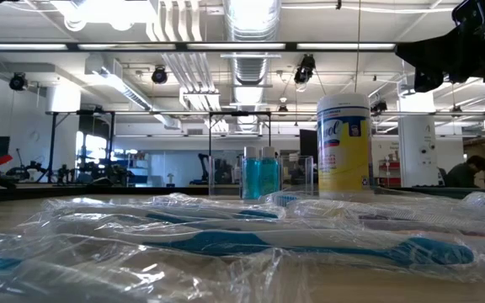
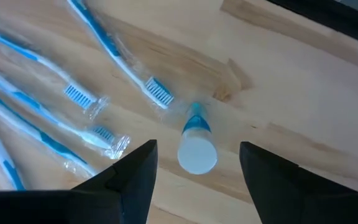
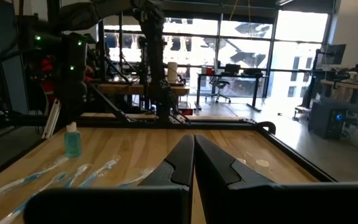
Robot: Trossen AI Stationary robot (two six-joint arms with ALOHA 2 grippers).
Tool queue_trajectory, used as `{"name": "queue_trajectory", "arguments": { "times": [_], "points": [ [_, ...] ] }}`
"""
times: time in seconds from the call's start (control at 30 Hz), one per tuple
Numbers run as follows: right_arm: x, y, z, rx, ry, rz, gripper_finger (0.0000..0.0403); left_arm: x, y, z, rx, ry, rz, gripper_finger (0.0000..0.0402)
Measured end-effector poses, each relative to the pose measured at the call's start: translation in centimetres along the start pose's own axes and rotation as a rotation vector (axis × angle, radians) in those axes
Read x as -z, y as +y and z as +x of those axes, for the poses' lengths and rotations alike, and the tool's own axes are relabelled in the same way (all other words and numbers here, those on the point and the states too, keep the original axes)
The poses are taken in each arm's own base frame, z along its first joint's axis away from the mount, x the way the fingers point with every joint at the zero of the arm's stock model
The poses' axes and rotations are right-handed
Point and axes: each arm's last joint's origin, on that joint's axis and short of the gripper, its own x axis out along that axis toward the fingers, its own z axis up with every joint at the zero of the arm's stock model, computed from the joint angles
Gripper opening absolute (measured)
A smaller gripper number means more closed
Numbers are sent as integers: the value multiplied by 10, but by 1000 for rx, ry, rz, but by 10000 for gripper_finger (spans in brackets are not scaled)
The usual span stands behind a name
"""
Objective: Pick & Place toothbrushing station
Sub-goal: Put the blue mouthwash into the transparent organizer
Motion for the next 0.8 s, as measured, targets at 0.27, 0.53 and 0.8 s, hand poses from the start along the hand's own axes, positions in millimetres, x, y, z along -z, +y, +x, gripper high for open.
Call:
{"name": "queue_trajectory", "arguments": {
  "times": [0.27,0.53,0.8],
  "points": [
    [0,0,0,0,0,-2,8,5,-2,10,10,17,47,232],
    [0,0,0,0,-1,-3,8,4,-1,10,-1,-5,81,220],
    [0,0,0,0,-1,-3,8,5,1,13,-6,-11,81,203]
  ]
}}
